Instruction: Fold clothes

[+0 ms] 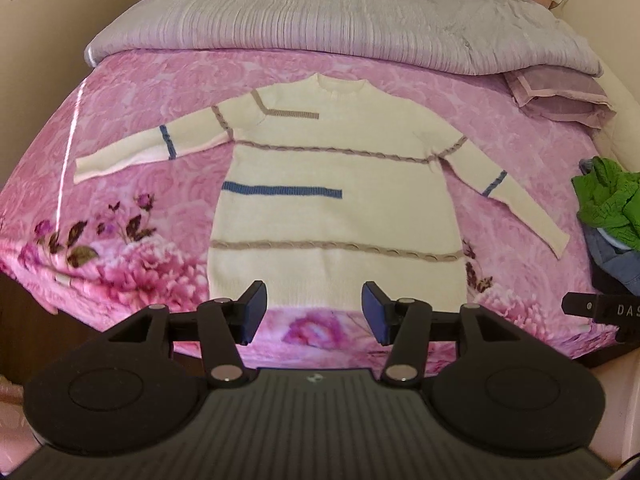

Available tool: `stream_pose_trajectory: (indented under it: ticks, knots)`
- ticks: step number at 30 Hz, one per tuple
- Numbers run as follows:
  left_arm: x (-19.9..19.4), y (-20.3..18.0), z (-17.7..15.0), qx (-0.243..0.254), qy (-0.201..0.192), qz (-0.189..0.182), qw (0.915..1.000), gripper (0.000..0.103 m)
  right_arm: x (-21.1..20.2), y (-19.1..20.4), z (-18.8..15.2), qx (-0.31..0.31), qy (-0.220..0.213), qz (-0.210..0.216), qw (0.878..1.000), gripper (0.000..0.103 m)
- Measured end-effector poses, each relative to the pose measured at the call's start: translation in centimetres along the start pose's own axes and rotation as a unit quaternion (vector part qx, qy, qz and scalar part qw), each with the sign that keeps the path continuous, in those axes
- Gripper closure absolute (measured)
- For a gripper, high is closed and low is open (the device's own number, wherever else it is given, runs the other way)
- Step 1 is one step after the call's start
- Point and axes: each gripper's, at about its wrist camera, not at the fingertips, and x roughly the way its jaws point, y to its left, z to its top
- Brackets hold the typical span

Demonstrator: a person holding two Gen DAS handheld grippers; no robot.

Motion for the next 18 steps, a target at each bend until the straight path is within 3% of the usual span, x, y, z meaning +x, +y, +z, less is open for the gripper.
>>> stream_pose_trajectory:
  ticks: [6,18]
  knots:
    - [-0.9,-2.0,-0.9,-0.014,-0.001,0.014,0.9998,0.054,-0.6,-2.0,0.2,-0.016,0.003,0.017,1.000,0.043]
    - [-1.7,-4.9,-1.6,-0.006,0.021,0.027,0.9994,0.049,-1.2,-2.3,-0.5,-0.057,0.034,0.027,0.997,0.043]
